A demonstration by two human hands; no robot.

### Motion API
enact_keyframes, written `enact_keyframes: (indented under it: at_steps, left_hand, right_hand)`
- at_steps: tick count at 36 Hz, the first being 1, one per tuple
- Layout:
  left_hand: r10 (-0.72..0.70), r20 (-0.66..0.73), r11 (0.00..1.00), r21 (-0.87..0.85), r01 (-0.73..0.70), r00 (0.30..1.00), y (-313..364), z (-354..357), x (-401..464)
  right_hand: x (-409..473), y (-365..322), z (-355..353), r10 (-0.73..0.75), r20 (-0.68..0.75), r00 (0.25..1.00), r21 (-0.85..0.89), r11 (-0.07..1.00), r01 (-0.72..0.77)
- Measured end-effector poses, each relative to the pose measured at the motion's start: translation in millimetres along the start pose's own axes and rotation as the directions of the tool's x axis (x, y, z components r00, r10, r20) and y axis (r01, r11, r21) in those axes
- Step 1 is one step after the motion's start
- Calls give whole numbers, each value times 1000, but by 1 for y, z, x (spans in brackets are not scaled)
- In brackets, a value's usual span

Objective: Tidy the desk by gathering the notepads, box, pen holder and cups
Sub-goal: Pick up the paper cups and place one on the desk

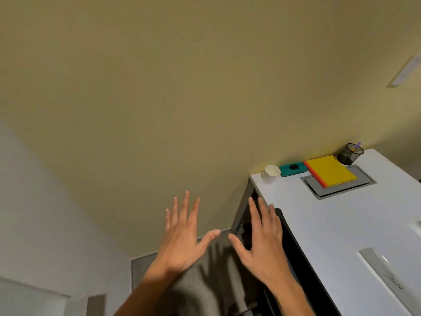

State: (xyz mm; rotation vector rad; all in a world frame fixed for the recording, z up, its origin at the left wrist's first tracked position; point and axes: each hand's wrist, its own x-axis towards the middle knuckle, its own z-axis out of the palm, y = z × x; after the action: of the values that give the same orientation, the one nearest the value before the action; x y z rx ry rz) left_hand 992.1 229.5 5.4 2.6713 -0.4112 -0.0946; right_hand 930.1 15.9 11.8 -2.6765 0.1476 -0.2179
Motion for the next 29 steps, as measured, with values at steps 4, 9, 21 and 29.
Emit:
enact_keyframes:
  at_steps: [4, 9, 21, 29]
  left_hand:
    - [60, 63, 998, 29, -62, 996, -4, -5, 51]
    - [176, 141, 984, 9, -179, 974, 11, 2, 104]
    - [368, 196, 924, 29, -381, 909, 53, 37, 224]
    - [445, 338, 868, 66, -492, 829, 89, 70, 304]
  right_hand:
    - [27, 8, 1, 132, -36, 991, -122, 983, -136]
    - [45, 28, 0, 238, -29, 971, -141, 960, -240]
    - [132, 76, -6, 332, 153, 931, 101, 932, -349]
    - [209, 132, 3, 387, 187, 903, 45, 915, -402]
